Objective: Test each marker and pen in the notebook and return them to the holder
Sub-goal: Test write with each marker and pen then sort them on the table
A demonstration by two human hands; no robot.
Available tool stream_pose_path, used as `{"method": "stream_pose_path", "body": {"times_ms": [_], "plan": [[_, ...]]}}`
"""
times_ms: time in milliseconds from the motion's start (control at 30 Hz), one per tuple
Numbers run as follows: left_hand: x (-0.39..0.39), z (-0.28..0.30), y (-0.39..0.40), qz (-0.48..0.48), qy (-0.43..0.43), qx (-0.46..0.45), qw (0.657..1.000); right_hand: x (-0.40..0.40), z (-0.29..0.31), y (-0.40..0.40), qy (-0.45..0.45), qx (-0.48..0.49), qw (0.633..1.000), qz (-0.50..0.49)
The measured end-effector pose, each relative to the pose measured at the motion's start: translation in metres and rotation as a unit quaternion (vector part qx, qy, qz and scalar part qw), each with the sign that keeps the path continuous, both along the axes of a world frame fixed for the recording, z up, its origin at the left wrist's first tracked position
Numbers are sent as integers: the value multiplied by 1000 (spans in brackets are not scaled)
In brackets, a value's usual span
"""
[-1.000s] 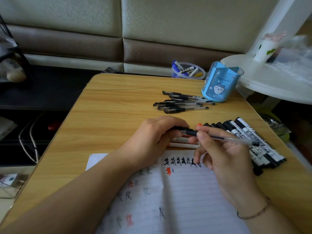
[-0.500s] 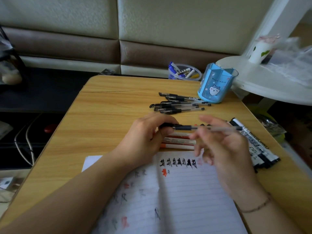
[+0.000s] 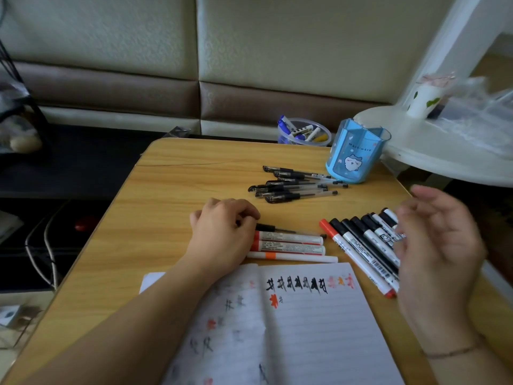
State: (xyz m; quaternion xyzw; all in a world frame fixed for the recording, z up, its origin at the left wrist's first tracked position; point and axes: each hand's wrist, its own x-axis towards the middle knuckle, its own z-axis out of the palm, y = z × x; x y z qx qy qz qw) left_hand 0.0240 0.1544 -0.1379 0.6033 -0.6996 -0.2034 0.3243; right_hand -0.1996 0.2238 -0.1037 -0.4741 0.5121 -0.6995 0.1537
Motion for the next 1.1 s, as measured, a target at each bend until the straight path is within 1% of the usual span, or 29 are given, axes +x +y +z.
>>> {"method": "stream_pose_path", "body": {"times_ms": [67, 100, 133, 167, 200, 233, 300, 367, 400, 433, 467, 500, 533, 567, 700, 833, 867, 967, 1033, 1100], "plan": [[0, 0, 0, 0, 12, 0, 1000, 0, 16, -12, 52, 18, 998, 6], [0, -1, 0, 2, 18, -4, 1000, -1, 24, -23, 95, 42, 994, 12], [0, -1, -1, 4, 23, -7, 1000, -2, 33, -38, 153, 77, 985, 22], [-1, -1, -1, 7, 27, -10, 1000, -2, 40, -54, 222, 123, 967, 34], [-1, -1, -2, 10, 32, -12, 999, -1, 44, -73, 297, 173, 938, 46], [0, -2, -2, 14, 40, -13, 999, 1, 46, -93, 372, 220, 900, 55], [1, -3, -4, 18, 75, -16, 997, 7, 43, -133, 506, 297, 808, 51], [1, -4, -4, 22, 117, -25, 993, 16, 38, -165, 619, 343, 706, 15], [2, -5, -5, 24, 128, -32, 991, 21, 35, -178, 662, 356, 660, -5], [2, -5, -5, 24, 133, -35, 990, 24, 32, -188, 692, 363, 624, -22], [2, -5, -5, 24, 135, -38, 990, 28, 28, -196, 709, 371, 599, -32], [2, -6, -6, 23, 134, -39, 990, 30, 25, -202, 716, 381, 584, -38], [3, -6, -6, 21, 134, -40, 990, 31, 21, -206, 719, 385, 576, -44], [3, -6, -6, 20, 135, -41, 990, 32, 17, -210, 720, 383, 576, -50], [3, -7, -7, 21, 133, -44, 990, 29, 4, -215, 714, 355, 601, -61], [4, -7, -6, 21, 144, -54, 988, 26, 8, -210, 716, 338, 607, -69], [4, -7, -6, 21, 145, -63, 987, 26, 12, -205, 714, 328, 615, -69], [3, -6, -2, 22, 109, -113, 987, 28, 26, -173, 696, 256, 668, -62], [2, -4, 1, 22, 48, -171, 984, 31, 32, -139, 680, 187, 708, -36], [0, -2, 4, 22, -27, -223, 974, 34, 34, -98, 664, 114, 739, 4]]}}
